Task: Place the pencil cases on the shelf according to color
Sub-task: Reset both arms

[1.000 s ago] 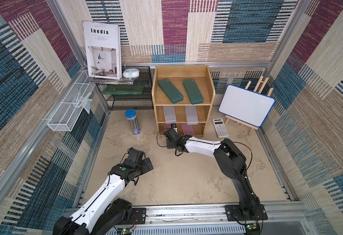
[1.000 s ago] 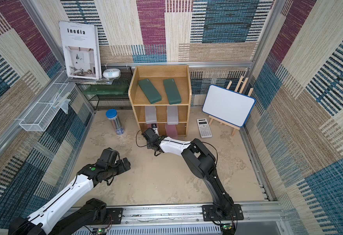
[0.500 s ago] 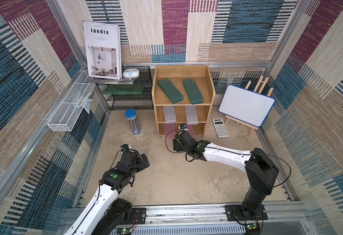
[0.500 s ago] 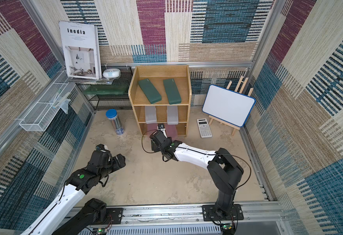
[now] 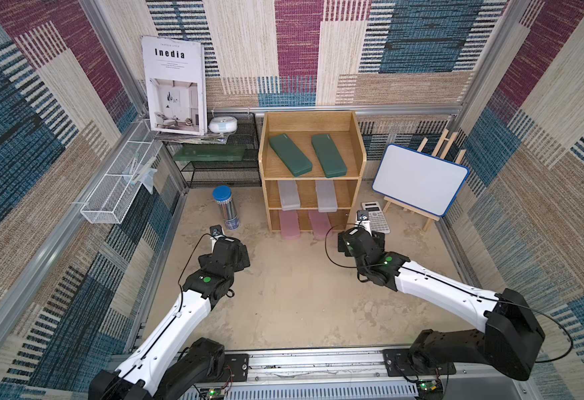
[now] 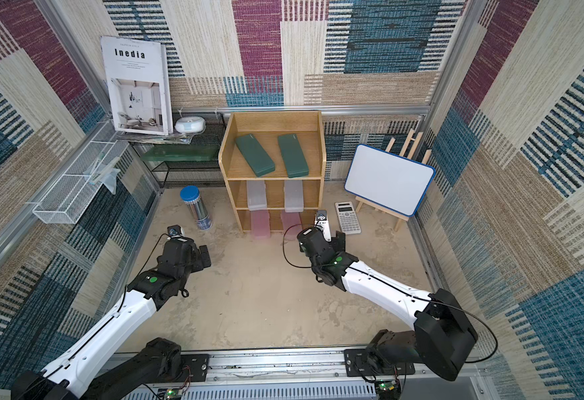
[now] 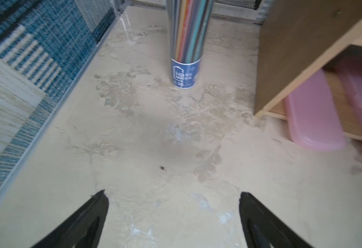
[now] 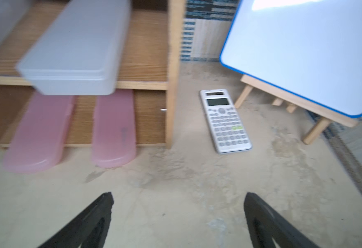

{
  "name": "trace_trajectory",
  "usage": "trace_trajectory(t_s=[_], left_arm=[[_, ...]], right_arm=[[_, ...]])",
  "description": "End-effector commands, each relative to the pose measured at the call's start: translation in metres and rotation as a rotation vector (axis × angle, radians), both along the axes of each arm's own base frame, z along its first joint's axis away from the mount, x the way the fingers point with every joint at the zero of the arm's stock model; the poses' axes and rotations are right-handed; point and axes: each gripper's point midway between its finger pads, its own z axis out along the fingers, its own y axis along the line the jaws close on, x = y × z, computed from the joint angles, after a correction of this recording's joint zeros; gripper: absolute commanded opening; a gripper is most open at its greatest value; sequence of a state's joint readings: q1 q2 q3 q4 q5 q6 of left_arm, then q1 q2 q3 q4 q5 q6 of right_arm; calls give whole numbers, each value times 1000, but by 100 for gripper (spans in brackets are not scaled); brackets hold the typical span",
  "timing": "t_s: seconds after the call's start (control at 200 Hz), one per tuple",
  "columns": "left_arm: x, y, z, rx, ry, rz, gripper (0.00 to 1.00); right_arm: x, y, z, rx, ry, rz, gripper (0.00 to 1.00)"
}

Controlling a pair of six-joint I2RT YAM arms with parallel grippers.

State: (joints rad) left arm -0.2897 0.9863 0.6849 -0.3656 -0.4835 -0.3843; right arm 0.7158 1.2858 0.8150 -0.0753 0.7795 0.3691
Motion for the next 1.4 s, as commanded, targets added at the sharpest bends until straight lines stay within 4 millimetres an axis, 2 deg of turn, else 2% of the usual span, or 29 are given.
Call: trace_trajectory(t_s=[0.0,0.16,0.306,0.471,0.601,0.696,0.771,0.892,0.992,1.057,1.072,1.137,1.177,1.217,1.322,1.398], left_arm=[[10,28,6,87,-67,86,99],[15,52,-18,84,-98,106,99],[26,58,-42,47,-119,83,100],[45,54,-59,66,-150,17,99],[62,45,-51,66,-226,-62,99],[71,40,-52,40,-234,-98,99],[78,35,-56,35,-204,-137,99],[83,36,-59,31,-179,-140,99],[85,37,-56,43,-198,-143,99],[85,39,-59,52,-209,-141,99],[88,39,-54,57,-251,-142,99],[91,42,-69,60,-282,-131,99],[94,33,-72,71,-282,-187,100],[94,29,-75,52,-226,-210,100],[95,30,-73,52,-229,-204,100],[96,30,-74,52,-227,-204,100]], right_arm=[[10,-27,22,-8,-119,2,100],[11,-80,26,58,-214,-39,100],[13,-115,6,49,-193,-93,100],[1,-132,-2,64,-313,-104,100],[-13,-147,-15,42,-388,-149,100],[-13,-162,-29,32,-363,-212,100],[-12,-165,-37,31,-363,-218,100],[-3,-162,-33,49,-389,-180,100],[7,-168,-37,26,-370,-203,100],[13,-164,-39,-4,-355,-172,100],[15,-163,-39,-11,-353,-165,100],[18,-163,-37,-41,-369,-149,100],[19,-165,-36,-43,-383,-141,100],[21,-165,-42,-35,-375,-133,100],[30,-165,-50,-27,-357,-114,100],[32,-172,-60,32,-327,-97,100]])
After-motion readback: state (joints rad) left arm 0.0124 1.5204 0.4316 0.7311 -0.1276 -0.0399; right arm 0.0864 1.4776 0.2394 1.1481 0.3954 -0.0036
